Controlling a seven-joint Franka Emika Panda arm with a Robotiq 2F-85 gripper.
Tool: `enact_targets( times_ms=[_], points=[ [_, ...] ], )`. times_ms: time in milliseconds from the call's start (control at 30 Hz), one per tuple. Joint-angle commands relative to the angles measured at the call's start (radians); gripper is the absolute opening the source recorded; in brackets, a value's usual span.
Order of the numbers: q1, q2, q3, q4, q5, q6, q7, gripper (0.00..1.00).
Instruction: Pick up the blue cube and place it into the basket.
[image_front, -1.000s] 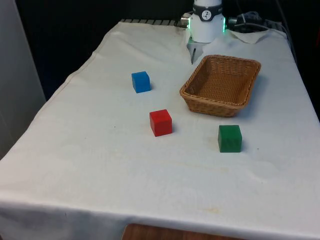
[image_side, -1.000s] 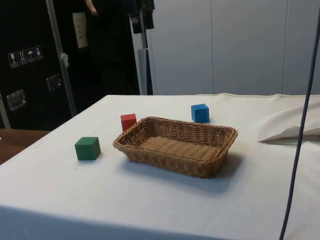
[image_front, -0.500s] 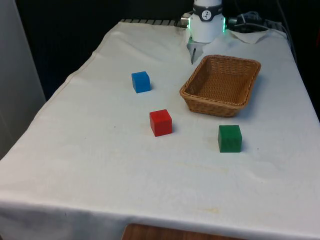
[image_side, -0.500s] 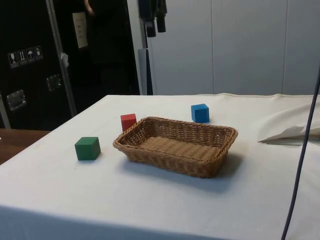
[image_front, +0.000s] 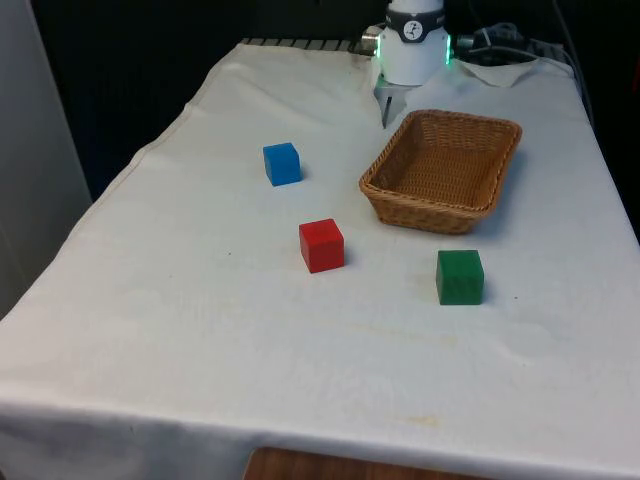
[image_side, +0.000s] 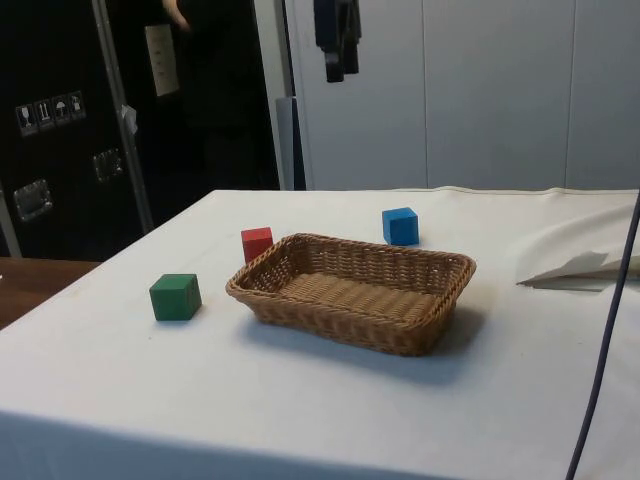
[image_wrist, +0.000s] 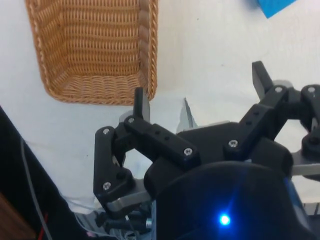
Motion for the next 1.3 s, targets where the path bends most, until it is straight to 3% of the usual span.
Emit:
enact_targets(
  times_ms=[0,400,433,533,733,933,967,1033,1233,1267],
  points=[
    [-0.005,-0.011,-0.007,-0.02,-0.005,0.022,-0.01,1.0],
    [-0.012,-0.013,-0.065,-0.09,-0.008,0.096,-0.068,1.0],
    [-0.008,-0.012,-0.064,-0.084,0.0,0.082,-0.068,1.0],
    [-0.015,-0.006,-0.078,-0.107,-0.013,0.123,-0.073,1.0],
    [-0.013,0.002,-0.097,-0.123,-0.015,0.144,-0.075,1.0],
    [-0.02,0.012,-0.118,-0.152,-0.033,0.195,-0.078,1.0],
    [-0.015,0.01,-0.116,-0.147,-0.025,0.178,-0.077,1.0],
    [-0.021,0.015,-0.126,-0.159,-0.038,0.206,-0.08,1.0],
    [-0.018,0.027,-0.154,-0.173,-0.039,0.223,-0.089,1.0],
    [-0.023,0.03,-0.159,-0.181,-0.05,0.242,-0.09,1.0]
  ],
)
